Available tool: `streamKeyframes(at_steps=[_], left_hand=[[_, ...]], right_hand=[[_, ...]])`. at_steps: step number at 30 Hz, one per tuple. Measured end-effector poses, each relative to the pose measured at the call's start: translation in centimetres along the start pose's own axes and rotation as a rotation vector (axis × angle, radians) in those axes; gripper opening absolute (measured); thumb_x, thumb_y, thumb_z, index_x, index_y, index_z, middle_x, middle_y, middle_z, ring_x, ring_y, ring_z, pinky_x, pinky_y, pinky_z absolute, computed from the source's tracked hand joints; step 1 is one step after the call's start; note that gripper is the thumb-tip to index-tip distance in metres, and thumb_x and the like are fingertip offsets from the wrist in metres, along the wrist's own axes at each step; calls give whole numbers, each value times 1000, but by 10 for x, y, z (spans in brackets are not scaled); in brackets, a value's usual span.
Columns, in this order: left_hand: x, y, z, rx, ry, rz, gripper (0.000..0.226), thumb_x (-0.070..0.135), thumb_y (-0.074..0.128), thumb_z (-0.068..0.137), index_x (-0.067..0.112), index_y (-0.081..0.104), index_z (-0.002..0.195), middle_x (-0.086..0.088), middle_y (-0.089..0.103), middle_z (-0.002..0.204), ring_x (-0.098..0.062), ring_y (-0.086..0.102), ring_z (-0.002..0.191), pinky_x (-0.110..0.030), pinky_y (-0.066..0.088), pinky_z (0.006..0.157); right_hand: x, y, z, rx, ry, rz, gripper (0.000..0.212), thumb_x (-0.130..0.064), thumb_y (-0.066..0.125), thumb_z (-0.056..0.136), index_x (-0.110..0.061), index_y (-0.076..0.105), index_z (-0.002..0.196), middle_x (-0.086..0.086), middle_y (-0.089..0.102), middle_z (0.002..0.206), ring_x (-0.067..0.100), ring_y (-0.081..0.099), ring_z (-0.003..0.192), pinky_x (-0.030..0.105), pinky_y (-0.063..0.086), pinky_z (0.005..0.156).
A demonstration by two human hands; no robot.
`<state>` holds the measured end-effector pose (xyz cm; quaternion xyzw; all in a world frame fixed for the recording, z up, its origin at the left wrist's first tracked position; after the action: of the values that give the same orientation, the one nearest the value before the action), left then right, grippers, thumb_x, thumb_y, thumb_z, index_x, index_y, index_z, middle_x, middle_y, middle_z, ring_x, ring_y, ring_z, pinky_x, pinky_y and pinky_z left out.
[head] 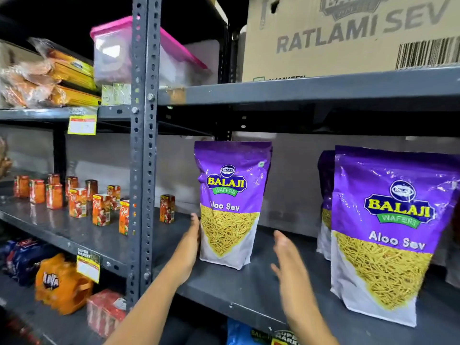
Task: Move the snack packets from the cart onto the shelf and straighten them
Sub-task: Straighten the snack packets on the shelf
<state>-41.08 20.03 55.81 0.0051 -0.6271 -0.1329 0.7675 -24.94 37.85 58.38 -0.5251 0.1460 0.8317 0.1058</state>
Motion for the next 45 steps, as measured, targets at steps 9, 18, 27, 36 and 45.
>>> streamKeyframes(at_steps=[9, 18, 27, 36, 45], left_hand=[[-2, 7, -3, -179, 76, 131, 75, 86, 35, 71, 43, 56, 129, 15, 60, 136, -6, 52, 130, -41, 30, 118], [5, 13, -16, -182, 76, 186, 76, 88, 33, 67, 46, 59, 125, 14, 60, 136, -8, 51, 131, -39, 32, 117], [39, 51, -83, 191, 799, 152, 55, 36, 38, 98, 16, 34, 149, 6, 36, 156, 3, 32, 142, -11, 27, 113], [26, 241, -138, -100, 569, 305, 123, 74, 68, 57, 43, -5, 150, 37, -1, 154, 9, 8, 145, -21, 18, 116], [-6, 274, -62, -460, 202, 81, 107, 30, 99, 31, 17, 50, 125, -5, 73, 118, -24, 70, 107, -31, 59, 81]], right_hand=[[40, 50, 28, -176, 82, -56, 76, -68, 33, 79, -32, 37, 145, -17, 46, 146, -5, 42, 132, 26, 29, 115], [32, 43, 24, -98, 45, -40, 48, -45, 30, 99, -26, 41, 141, -13, 54, 139, -1, 49, 127, 15, 35, 101], [-35, -98, -50, 339, -294, 23, 35, -45, 48, 92, -26, 68, 113, -7, 68, 125, 4, 59, 118, 29, 44, 103], [-82, -339, -73, 870, -377, -585, 100, -43, 88, 54, -29, 36, 138, 3, 47, 142, 26, 47, 132, 42, 37, 110], [-57, -402, -34, 556, -36, -626, 159, -49, 91, 27, -37, -11, 148, 3, 27, 157, 22, 33, 141, 47, 29, 116]])
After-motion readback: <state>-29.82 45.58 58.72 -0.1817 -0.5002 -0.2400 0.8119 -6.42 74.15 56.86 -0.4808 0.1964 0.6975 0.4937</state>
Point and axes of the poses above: each hand's wrist, its own z-axis towards the middle knuckle, its own y-axis out of the palm, x = y × z, the point moved 5 cm from there along z, towards the middle knuckle
